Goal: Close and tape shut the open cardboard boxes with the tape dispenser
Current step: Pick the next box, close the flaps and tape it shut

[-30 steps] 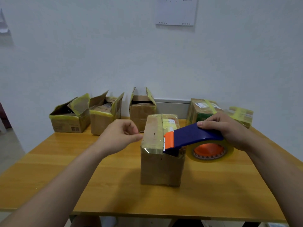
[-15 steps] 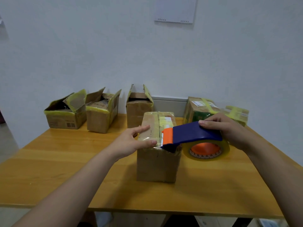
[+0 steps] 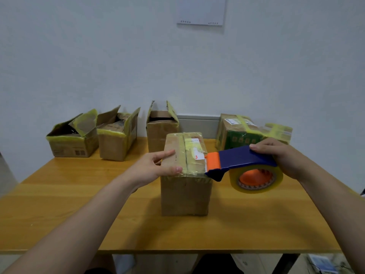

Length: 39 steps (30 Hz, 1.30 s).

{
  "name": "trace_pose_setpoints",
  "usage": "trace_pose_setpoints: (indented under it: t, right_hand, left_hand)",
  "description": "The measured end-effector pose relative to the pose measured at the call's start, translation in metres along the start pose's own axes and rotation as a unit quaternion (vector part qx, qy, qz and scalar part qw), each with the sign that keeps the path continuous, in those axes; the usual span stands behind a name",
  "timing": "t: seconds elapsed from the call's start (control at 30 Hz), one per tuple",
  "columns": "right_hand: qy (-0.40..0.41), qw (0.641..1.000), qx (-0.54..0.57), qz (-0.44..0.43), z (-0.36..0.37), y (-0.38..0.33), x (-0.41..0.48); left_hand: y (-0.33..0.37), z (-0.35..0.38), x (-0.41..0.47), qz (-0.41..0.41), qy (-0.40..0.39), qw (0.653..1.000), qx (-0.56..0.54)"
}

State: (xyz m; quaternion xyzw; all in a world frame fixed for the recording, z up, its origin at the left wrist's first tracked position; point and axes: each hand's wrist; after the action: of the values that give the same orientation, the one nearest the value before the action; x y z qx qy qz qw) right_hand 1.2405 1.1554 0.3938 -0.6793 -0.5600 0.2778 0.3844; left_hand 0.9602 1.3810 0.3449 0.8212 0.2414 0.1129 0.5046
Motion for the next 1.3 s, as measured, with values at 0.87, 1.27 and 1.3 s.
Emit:
trace_pose_setpoints:
  t: [0.87,1.27,1.3]
  right_hand:
    - [-0.024,0.999,-0.026,-0.032,-0.014,0.001,0.0]
    - [-0.008,0.998,-0.049,-0.033,-0.008,0.005,0.0]
    - [-0.01,0.998,-0.047,-0.034,-0.008,0.004,0.0]
  left_hand:
    - [0.014,0.018,0.027,-0.052,0.063,0.988,0.131]
    - [0.036,0.01,0.037,-0.101,0.044,0.934,0.34]
    - [0.039,0.012,0.038,-0.102,0.047,0.929,0.352]
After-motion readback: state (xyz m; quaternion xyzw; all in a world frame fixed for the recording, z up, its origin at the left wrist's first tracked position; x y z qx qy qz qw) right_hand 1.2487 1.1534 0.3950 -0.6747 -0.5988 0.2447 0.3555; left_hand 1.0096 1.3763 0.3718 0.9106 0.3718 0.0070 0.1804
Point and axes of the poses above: each hand's wrist, its own x-axis towards the middle knuckle, its own z-axis out of the palm, y = z × x, and after that the axes turned 9 degrees about -y, right-handed
